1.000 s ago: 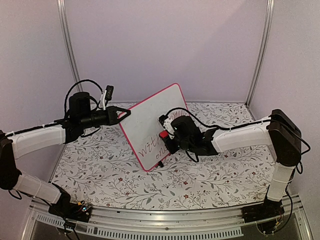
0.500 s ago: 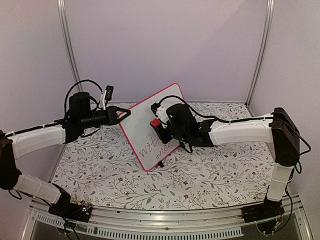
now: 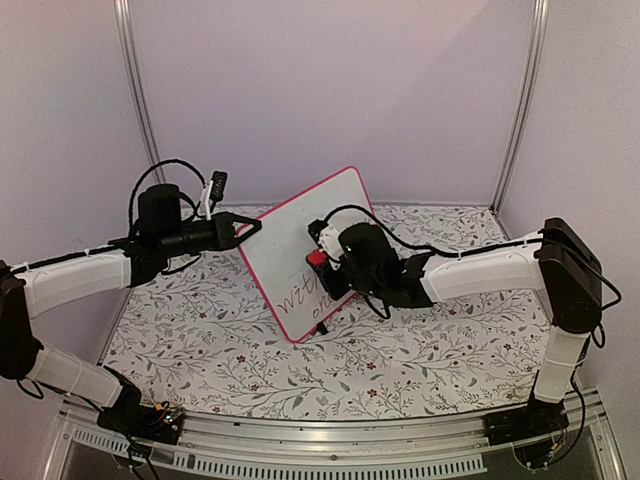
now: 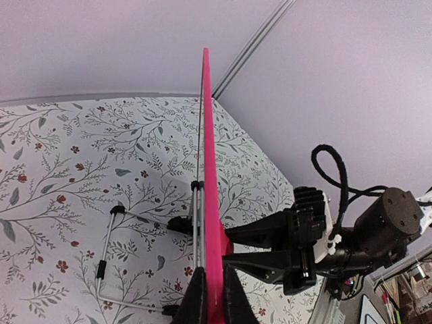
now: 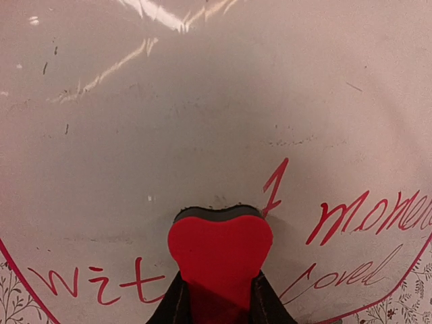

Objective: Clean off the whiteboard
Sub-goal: Erase the whiteboard at the center of the board.

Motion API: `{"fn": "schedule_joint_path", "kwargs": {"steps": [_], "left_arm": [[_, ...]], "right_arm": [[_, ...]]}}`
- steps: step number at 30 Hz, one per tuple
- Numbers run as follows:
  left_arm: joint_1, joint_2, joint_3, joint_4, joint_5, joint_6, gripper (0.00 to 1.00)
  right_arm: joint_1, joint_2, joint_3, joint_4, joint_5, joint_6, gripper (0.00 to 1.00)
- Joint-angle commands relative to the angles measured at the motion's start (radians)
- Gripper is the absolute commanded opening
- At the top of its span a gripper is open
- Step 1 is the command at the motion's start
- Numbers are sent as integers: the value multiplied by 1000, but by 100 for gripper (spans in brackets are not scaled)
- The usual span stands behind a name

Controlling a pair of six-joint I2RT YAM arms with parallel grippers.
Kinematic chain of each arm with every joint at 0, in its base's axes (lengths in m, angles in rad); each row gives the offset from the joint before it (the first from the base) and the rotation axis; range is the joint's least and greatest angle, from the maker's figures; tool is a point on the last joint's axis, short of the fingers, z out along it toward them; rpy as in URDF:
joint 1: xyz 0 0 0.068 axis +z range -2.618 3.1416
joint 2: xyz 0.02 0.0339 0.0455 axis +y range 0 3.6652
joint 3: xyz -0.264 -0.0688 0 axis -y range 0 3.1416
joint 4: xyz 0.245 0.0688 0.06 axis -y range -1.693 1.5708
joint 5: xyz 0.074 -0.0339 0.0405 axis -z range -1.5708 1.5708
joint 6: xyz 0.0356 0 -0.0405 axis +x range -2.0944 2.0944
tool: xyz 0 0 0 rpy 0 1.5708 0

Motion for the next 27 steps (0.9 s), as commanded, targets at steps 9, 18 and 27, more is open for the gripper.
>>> {"fn": "schedule_joint_path", "kwargs": {"steps": [9,18,27], "left_arm": [[-23,-36,-3,35,109,-25,0],[-23,-37,-3,37,109,-25,0],[-24,-33,-2,36,111,-24,0]], "right_arm": [[-29,-9,-35,-58,14,62,24],[-61,14,75,-96,45,73,24],[-75,45,171,-115,37,42,24]]}}
